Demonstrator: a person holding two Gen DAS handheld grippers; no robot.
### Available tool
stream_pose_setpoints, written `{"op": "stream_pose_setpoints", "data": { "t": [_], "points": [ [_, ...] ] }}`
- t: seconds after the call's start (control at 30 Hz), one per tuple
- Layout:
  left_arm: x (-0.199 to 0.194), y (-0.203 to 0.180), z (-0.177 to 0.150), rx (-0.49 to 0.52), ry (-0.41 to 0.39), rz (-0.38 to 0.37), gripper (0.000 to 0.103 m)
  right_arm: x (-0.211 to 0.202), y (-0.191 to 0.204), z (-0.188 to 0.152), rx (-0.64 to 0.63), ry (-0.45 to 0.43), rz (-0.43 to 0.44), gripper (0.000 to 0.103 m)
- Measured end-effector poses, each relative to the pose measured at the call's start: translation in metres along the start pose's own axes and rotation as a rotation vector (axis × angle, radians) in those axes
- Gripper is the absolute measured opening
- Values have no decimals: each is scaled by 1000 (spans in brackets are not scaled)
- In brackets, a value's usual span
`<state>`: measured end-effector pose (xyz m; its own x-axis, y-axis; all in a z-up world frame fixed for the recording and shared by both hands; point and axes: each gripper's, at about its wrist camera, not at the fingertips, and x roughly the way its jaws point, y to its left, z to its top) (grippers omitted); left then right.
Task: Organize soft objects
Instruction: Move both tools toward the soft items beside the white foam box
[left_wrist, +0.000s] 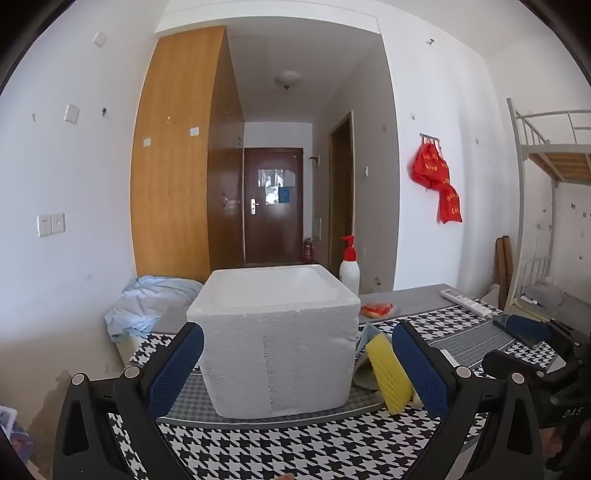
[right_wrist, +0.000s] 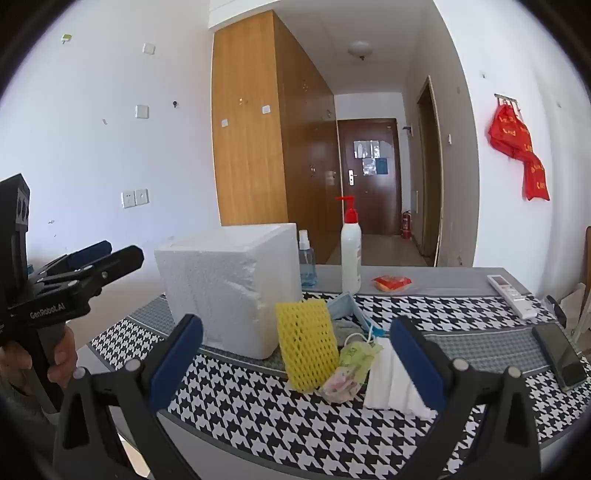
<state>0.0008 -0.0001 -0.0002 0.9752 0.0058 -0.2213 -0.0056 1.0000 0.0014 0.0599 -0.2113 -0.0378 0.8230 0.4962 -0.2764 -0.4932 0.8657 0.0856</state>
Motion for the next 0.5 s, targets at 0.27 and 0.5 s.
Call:
{"op": "stream_pose_setpoints", "data": {
  "t": [0.27,0.5],
  "points": [
    [2,-5,-2,4,2,-26,102,-1,-1,0,10,-3,5,102],
    [4,-4,-1,12,19,-23,102,1,-1,0,6,-4,3,102]
  ]
}}
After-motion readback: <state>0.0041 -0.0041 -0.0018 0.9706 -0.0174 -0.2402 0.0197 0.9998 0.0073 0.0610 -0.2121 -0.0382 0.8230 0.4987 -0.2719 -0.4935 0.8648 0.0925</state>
